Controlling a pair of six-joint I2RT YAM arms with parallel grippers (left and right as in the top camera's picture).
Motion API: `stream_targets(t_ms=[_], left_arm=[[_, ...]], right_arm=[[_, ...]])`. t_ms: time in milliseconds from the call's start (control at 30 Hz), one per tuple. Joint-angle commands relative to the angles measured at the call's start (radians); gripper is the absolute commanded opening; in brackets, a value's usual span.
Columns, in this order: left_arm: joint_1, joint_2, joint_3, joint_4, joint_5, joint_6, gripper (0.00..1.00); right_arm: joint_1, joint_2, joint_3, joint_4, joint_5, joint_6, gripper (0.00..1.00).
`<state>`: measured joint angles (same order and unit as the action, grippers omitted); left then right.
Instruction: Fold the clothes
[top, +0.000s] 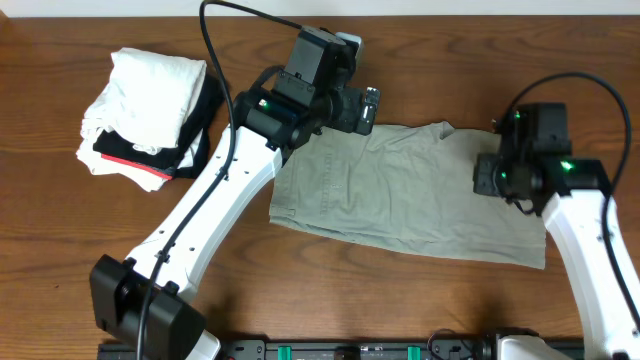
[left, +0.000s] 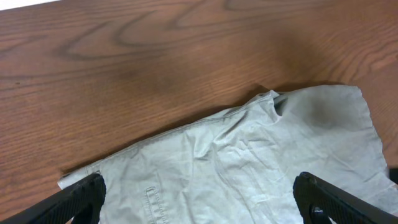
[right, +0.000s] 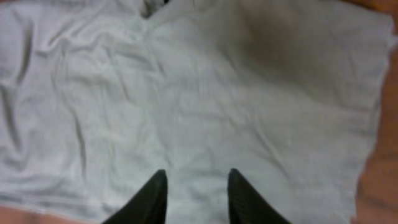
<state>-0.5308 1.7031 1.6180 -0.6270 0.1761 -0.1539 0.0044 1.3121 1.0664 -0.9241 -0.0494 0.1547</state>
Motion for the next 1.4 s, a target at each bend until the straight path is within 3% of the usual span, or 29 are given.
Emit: stream_targets(t_ms=[0, 1067, 1367], left_arm=[[0.004, 0.003, 0.023, 0.0, -0.009, 0.003, 0.98], [0.004, 0.003, 0.022, 0.0, -0.009, 0.003, 0.98], [0.004, 0.003, 0.022, 0.0, -0.009, 0.003, 0.98]], right_arm=[[-0.013, -0.058, 0.009, -0.039, 0.0, -0.003, 0.35], [-0.018, -0.088, 0.008, -0.154, 0.001, 0.01, 0.41], [-0.018, -0.088, -0.03, -0.154, 0.12, 0.164, 0.41]])
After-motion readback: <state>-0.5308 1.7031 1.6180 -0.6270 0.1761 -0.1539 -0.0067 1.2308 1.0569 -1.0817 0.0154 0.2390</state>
